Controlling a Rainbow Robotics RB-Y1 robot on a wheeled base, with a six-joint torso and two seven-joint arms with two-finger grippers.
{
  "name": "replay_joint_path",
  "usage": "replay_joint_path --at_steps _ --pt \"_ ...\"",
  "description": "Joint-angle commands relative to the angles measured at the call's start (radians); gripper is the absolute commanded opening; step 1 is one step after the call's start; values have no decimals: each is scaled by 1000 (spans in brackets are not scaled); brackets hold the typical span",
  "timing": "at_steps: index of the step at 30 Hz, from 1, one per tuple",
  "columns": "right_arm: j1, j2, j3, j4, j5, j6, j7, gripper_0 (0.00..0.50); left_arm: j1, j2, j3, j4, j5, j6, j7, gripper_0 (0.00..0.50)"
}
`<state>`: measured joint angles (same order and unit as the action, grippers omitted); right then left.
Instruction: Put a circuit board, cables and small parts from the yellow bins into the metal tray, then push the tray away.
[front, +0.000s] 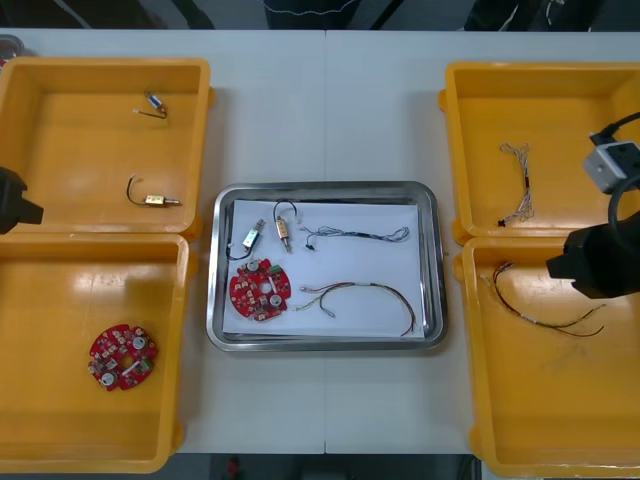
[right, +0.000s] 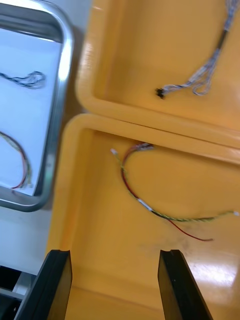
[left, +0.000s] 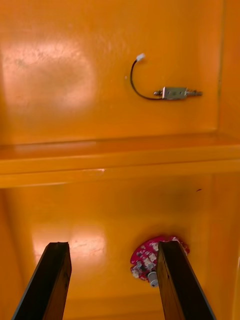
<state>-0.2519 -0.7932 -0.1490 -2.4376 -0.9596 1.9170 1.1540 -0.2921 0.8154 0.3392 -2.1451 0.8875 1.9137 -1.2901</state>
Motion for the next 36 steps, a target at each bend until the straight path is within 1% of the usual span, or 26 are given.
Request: replay_joint_path --at_steps 1,4,5,9,13,17,19,25,31,36 --pt "-122 -32 140 -29 -22 3 9 500 91 47 57 -53 28 6 -52 500" --pt "-179 -21 232 -29 -19 3 18 500 136 48 63 -55 59 6 -47 500" --pt "-193 -18 250 -29 -19 3 21 500 143 48 61 -55 59 6 -47 500" --pt "-285 28 387 -29 15 3 39 500 183 48 61 -61 67 6 -51 500" --pt "-366 81 513 -9 50 3 64 500 199 48 60 -64 68 6 -47 500" --pt "-423 126 603 31 76 3 88 500 205 47 63 -64 61 6 -52 500" --pt "-448 158 651 54 110 -9 153 500 205 48 61 -64 56 6 -52 500" --pt "-495 221 755 129 167 -79 294 500 205 48 60 -64 51 6 -52 500" --pt "-544 258 873 193 231 -162 400 500 205 48 60 -64 51 6 -52 500" --pt "-557 279 957 227 272 -213 472 500 205 48 60 -64 51 6 -52 500"
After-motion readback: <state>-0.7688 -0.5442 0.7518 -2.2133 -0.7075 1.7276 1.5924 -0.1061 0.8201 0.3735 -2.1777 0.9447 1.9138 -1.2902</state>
